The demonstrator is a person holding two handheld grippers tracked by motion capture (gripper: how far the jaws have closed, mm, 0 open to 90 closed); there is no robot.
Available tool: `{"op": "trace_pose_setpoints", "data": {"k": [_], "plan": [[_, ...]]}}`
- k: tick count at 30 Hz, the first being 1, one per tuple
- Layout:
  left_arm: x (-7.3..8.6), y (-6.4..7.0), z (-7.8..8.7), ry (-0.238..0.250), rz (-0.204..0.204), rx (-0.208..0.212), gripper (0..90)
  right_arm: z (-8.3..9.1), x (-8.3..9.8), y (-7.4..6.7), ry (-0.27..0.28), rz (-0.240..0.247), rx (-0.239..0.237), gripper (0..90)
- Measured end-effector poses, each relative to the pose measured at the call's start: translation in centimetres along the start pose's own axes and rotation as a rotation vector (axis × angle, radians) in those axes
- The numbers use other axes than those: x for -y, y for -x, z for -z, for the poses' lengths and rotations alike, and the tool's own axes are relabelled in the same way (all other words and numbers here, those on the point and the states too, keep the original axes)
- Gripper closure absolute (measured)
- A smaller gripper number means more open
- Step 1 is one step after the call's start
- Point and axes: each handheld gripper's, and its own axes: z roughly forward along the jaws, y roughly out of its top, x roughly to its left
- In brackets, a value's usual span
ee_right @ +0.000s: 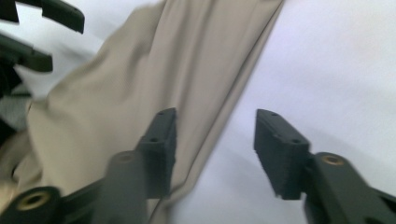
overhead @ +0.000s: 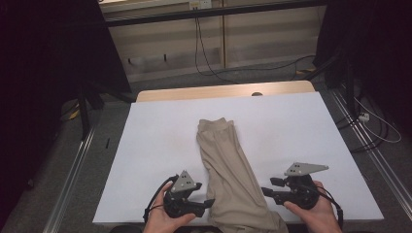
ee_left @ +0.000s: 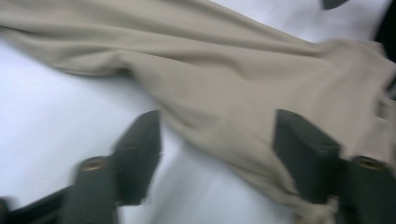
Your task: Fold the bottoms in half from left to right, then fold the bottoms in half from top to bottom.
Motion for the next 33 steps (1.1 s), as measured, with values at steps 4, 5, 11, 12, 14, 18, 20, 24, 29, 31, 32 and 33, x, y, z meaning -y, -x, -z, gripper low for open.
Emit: {"op": "trace_pose_setpoints", "data": {"k": [4,5,11,12,14,18,20,24,29,31,32,33], "plan": [[0.0,-1.5,0.2,0.017,0.02,-0.052,20.8,-0.6,-0.9,0.7,0.034,-0.008,0.013,37.9],[0.0,-1.8,0.3,0.022,0.028,-0.057,20.7,-0.7,-1.1,0.9,0.037,-0.012,0.007,37.3],[-0.5,-3.6,0.5,0.059,0.042,-0.103,17.0,-1.5,-2.2,1.4,0.05,0.018,0.006,34.7],[-0.6,-3.8,0.5,0.07,0.065,-0.104,16.5,-1.6,-2.4,1.5,0.054,0.024,0.005,34.2],[-0.9,-4.6,0.8,0.078,0.101,-0.123,16.4,-1.9,-2.8,1.6,0.06,0.031,0.008,33.9],[-1.7,-6.1,1.7,0.101,0.147,-0.164,18.6,-2.7,-3.8,2.2,0.068,0.025,0.001,35.1],[-2.4,-7.0,1.6,0.136,0.156,-0.185,16.1,-3.1,-4.5,2.5,0.072,0.033,0.022,34.6],[-4.2,-8.9,0.2,0.158,0.138,-0.219,14.4,-4.2,-6.2,3.4,0.092,0.059,0.064,35.1],[-6.7,-11.7,-2.6,0.114,0.101,-0.29,14.6,-6.4,-8.5,4.5,0.113,0.093,0.089,38.3],[-7.6,-12.5,-3.6,0.098,0.106,-0.294,15.7,-7.5,-9.5,5.0,0.101,0.088,0.077,39.2],[-8.1,-12.8,-4.2,0.094,0.109,-0.291,17.4,-8.1,-10.1,5.2,0.104,0.086,0.075,40.4],[-8.5,-13.1,-4.7,0.086,0.096,-0.297,19.4,-8.7,-10.7,5.4,0.099,0.084,0.079,42.0]]}}
